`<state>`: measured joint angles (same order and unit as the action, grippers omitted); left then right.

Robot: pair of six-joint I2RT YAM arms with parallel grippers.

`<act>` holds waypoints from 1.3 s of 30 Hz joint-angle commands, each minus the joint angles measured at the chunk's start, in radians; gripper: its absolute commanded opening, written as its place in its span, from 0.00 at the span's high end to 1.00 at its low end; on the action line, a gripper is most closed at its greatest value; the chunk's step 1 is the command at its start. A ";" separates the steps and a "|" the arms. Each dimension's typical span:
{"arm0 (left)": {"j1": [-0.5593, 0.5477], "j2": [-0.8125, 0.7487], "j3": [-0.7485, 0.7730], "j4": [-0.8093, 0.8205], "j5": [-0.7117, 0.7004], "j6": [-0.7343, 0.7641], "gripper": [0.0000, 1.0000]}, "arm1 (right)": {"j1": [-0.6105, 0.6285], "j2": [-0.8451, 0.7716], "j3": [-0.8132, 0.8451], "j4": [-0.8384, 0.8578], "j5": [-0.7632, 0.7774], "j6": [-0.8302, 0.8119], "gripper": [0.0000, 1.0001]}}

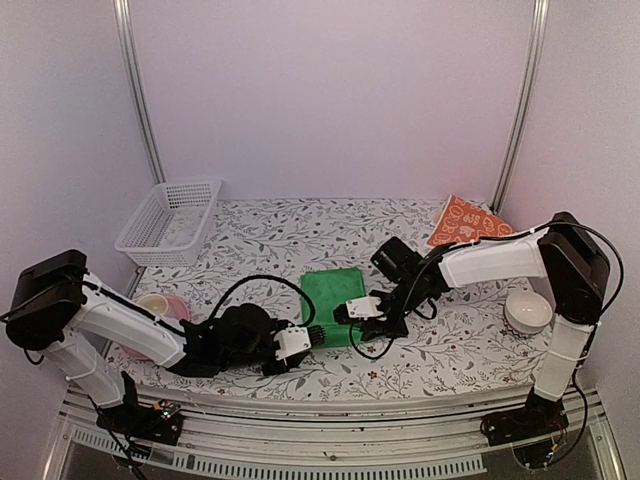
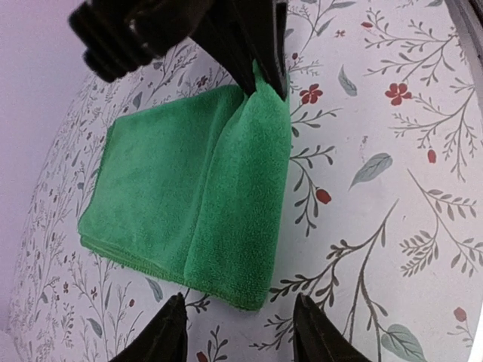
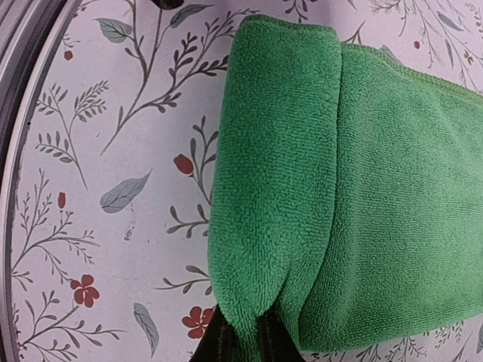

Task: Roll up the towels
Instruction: Roll the towel at the center of the board.

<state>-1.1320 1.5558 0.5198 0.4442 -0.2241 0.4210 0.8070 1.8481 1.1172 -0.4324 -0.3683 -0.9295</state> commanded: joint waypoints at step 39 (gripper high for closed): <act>-0.056 0.272 0.137 0.049 -0.036 0.171 0.83 | -0.072 0.080 0.118 -0.276 -0.190 -0.052 0.91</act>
<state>-1.1866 1.8175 0.6434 0.5224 -0.2665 0.5880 0.7444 1.9106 1.2167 -0.6880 -0.5377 -0.9699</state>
